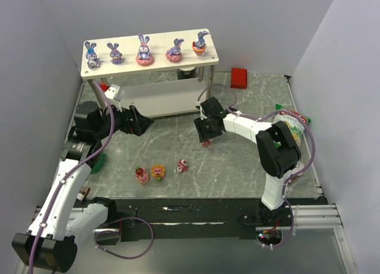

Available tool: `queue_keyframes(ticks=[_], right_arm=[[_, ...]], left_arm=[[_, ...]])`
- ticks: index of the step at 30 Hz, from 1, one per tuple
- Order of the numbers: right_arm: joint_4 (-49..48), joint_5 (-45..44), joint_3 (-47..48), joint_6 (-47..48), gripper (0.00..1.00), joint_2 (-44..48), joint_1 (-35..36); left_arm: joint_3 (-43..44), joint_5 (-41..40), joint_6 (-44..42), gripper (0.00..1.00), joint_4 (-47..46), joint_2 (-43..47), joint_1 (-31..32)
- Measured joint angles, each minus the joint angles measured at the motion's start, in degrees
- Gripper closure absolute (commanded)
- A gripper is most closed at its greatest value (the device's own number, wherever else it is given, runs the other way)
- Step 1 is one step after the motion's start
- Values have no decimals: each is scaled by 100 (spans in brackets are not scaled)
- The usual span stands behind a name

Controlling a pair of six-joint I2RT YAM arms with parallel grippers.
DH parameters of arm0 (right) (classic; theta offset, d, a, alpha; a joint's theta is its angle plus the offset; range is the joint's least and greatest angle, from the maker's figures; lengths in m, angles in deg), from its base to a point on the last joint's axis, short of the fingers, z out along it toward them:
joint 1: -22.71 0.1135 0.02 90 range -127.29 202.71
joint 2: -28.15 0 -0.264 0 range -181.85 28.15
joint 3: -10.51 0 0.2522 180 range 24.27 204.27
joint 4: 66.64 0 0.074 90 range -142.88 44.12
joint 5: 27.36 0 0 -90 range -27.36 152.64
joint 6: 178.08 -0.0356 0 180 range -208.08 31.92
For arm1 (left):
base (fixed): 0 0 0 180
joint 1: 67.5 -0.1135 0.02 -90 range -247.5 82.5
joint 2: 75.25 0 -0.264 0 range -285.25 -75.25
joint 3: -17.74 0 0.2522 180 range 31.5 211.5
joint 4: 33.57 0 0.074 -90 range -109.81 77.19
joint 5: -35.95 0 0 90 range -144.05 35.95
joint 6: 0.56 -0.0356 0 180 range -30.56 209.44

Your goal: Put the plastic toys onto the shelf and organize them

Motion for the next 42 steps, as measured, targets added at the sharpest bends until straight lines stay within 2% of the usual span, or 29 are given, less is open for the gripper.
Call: queue_keyframes(ticks=[3,9,17,25,35,42], right_arm=[[7,-127,11,-98,82,0,55],[-31,-472,85,-319,87,0,297],[-142,-743,1110,-531,88,-146,431],[-280,-1145,2487,-566,88,-1054,426],[-271,-1412,3062,-616,88,-1556,400],[-337,-1449,3097,-608,88,-1569,391]], left_arm=[[0,-13,0,4,2,4,0],[0,-81,13,3,2,11,0],[0,-140,13,4,11,96,0],[0,-175,13,4,39,118,0],[0,-175,13,4,50,116,0],[0,-173,13,4,50,111,2]])
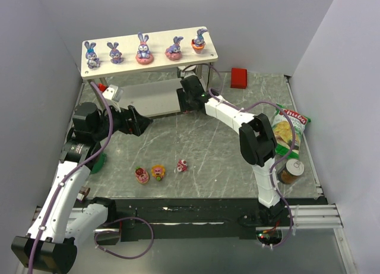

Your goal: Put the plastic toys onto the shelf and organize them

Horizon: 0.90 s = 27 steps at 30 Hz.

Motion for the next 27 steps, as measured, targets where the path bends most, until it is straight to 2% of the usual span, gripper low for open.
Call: queue_keyframes(ticks=[6,18,27], right_arm=[[-332,197,-103,-2,88,11,2],[-369,162,-66,-144,89,2,42],[-282,-192,511,-284,80,-393,46]], left_arm=[[0,0,0,4,0,-52,0],[0,2,4,3,-4,-70,7],[0,2,4,3,-4,-70,9]])
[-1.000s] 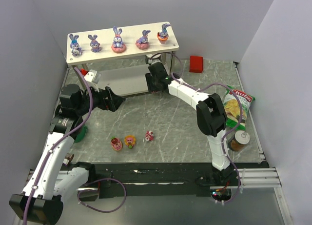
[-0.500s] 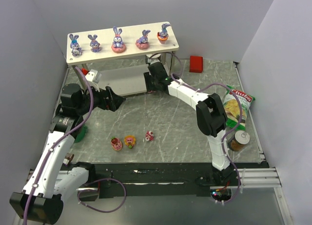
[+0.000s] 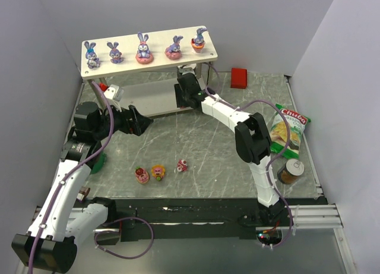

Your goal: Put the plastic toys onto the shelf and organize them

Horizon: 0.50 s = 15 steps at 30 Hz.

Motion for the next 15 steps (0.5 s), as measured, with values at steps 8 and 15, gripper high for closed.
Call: queue_keyframes(ticks=[8,15], right_arm=[[26,-28,90,0,60,-59,-11],[87,-11,179,9,35,-107,-24]], left_arm=[[0,4,46,4,0,0,0],[0,22,83,4,0,0,0]])
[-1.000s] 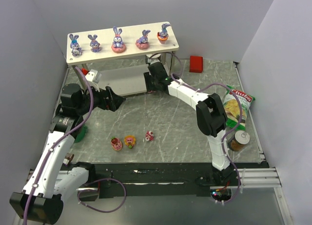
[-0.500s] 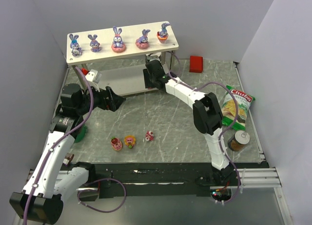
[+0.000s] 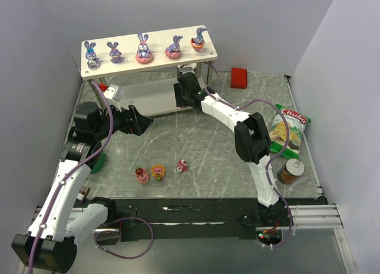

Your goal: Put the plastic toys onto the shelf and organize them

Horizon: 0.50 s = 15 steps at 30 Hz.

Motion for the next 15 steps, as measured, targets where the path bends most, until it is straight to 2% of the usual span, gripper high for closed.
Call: queue_keyframes(ticks=[4,7,15], right_arm=[[9,4,-7,33,25,-4,-13],[11,9,-7,35,21,-4,-17],[83,11,-4,-11,23,-7,-17]], left_arm=[[0,2,2,3,0,0,0],[0,20,0,4,0,-2,0],[0,44,2,4,2,-4,0]])
